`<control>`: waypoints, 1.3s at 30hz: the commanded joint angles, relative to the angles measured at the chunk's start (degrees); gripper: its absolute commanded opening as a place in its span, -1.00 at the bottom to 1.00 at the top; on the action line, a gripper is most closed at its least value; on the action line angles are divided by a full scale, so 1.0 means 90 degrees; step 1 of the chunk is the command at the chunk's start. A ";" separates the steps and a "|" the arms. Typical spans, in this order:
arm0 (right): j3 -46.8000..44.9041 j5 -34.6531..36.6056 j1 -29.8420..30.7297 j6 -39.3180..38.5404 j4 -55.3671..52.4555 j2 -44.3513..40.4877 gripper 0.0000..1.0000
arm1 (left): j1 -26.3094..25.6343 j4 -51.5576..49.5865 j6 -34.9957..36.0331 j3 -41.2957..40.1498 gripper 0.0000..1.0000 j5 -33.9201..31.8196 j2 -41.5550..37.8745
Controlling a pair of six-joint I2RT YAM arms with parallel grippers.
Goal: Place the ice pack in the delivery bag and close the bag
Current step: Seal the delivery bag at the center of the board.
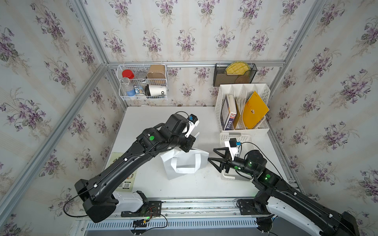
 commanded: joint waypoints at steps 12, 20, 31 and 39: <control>0.0478 0.0260 0.0002 0.0250 0.1147 0.1557 0.24 | -0.0004 0.0170 -0.0054 -0.0010 -1.00 0.0253 -0.0023; 0.0908 0.0385 0.0002 0.0546 0.1322 0.2273 -0.76 | -0.0015 0.0168 -0.0086 -0.0044 -1.00 0.0368 -0.0063; 0.1715 0.0908 0.0002 0.0674 0.0197 0.3012 -1.00 | -0.0165 0.0095 -0.0022 0.0139 -1.00 0.0266 0.0032; 0.2147 0.1347 -0.0003 0.0942 -0.0389 0.3147 -1.00 | -0.0400 0.0085 -0.0190 0.0201 -1.00 0.0125 0.0106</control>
